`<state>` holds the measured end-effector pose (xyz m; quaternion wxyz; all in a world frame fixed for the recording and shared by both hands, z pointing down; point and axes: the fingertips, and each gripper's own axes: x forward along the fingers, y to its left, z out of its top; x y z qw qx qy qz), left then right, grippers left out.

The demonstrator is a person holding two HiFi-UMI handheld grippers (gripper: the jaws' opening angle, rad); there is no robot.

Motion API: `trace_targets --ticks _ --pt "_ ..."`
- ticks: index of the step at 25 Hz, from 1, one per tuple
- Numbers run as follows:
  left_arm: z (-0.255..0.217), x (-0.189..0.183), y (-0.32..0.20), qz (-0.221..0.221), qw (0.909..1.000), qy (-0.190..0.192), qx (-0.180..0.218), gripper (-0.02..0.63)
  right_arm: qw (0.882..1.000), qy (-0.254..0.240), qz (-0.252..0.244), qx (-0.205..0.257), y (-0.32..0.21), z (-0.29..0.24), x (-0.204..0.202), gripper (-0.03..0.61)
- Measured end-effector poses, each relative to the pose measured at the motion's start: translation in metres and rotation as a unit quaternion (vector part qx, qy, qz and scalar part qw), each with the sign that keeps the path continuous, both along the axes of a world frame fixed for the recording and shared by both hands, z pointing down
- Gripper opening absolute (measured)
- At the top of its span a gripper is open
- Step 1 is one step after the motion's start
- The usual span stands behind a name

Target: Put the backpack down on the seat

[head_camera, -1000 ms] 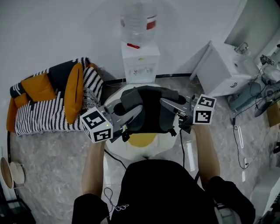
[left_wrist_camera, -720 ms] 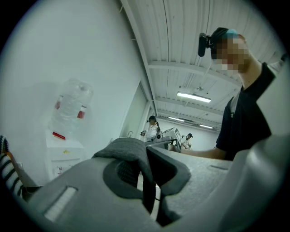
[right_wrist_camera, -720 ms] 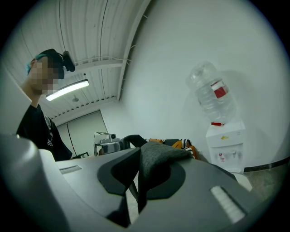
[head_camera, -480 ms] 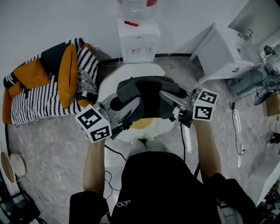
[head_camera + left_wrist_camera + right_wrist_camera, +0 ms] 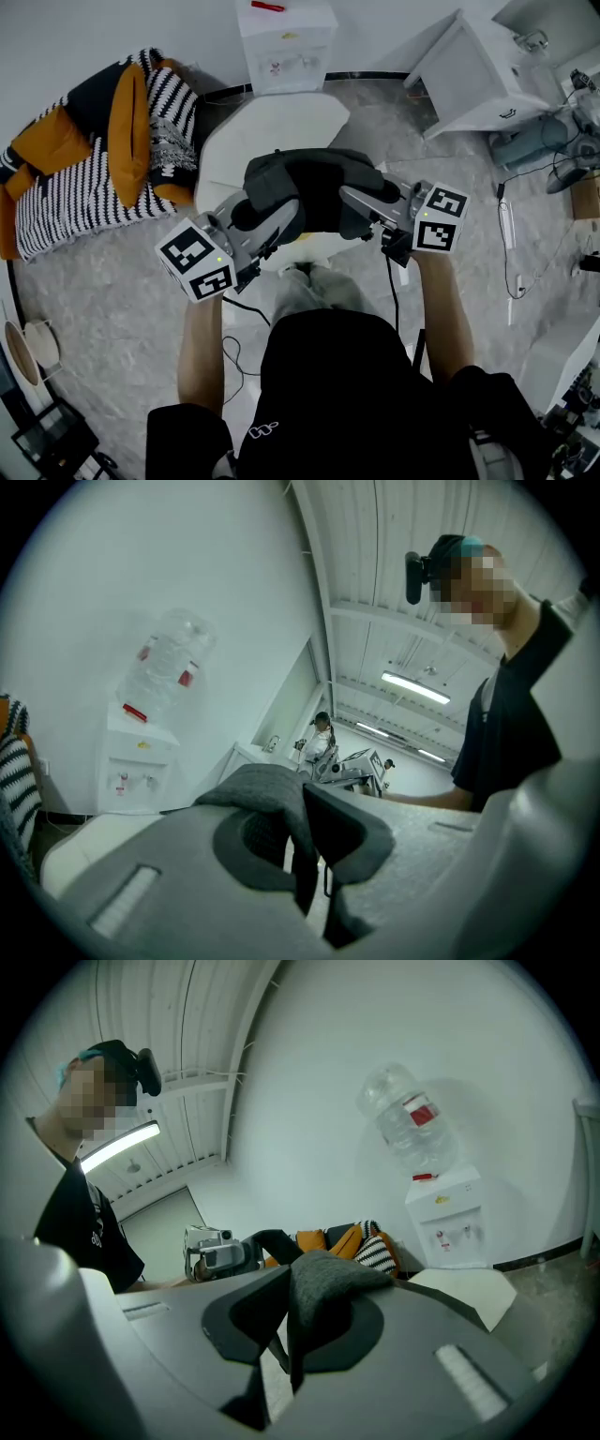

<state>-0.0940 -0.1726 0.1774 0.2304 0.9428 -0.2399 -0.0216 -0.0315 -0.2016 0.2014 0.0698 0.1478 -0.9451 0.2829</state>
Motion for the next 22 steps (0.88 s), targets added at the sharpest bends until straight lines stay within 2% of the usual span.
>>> trace_targets --ticks 10,22 --pt "0.049 -0.001 0.02 0.002 0.9983 0.003 -0.057 0.029 0.999 0.001 0.004 -0.053 0.021 0.053 0.0 0.043" --pt "0.123 -0.011 0.032 -0.013 0.9901 0.008 -0.14 0.029 0.993 0.017 0.008 -0.118 0.041 0.129 -0.01 0.043"
